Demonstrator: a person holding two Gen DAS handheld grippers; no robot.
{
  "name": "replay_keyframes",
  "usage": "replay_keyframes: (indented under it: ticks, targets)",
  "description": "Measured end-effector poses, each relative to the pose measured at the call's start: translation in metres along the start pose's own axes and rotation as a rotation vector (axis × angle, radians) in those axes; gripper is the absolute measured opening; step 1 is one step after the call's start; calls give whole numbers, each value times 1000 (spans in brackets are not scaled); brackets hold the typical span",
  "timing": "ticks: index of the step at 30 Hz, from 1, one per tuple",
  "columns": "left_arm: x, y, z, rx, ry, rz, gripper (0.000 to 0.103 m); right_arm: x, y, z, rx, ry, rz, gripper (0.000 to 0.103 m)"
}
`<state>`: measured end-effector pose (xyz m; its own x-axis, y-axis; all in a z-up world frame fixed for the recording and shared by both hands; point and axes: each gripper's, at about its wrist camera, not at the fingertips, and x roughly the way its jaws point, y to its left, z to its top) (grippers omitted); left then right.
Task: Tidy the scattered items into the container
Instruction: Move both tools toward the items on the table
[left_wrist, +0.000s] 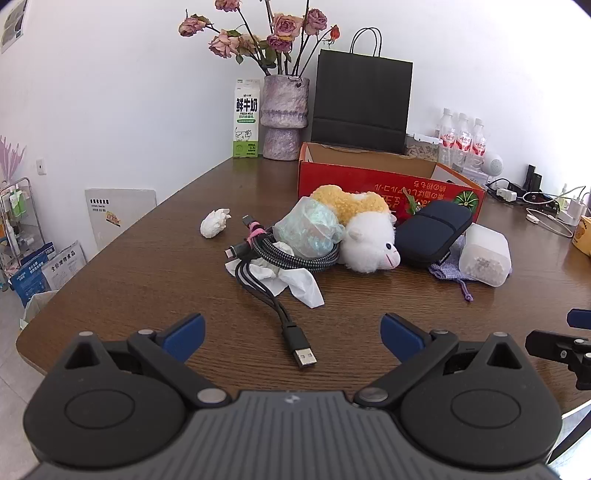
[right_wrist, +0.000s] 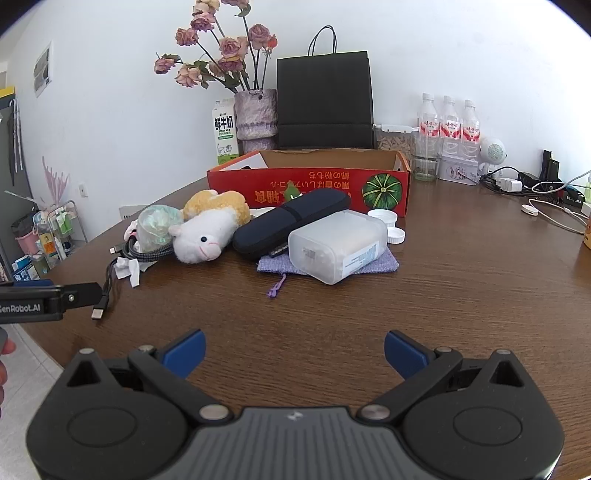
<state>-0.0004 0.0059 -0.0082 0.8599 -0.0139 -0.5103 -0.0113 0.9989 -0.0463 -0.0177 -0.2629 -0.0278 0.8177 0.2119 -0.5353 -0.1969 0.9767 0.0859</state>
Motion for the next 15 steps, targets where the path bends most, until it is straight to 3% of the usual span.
replay_keyframes:
  ticks: [15]
  targets:
    - [1, 2, -1, -4, 3, 2, 103, 1, 0, -1, 0, 4, 0, 103]
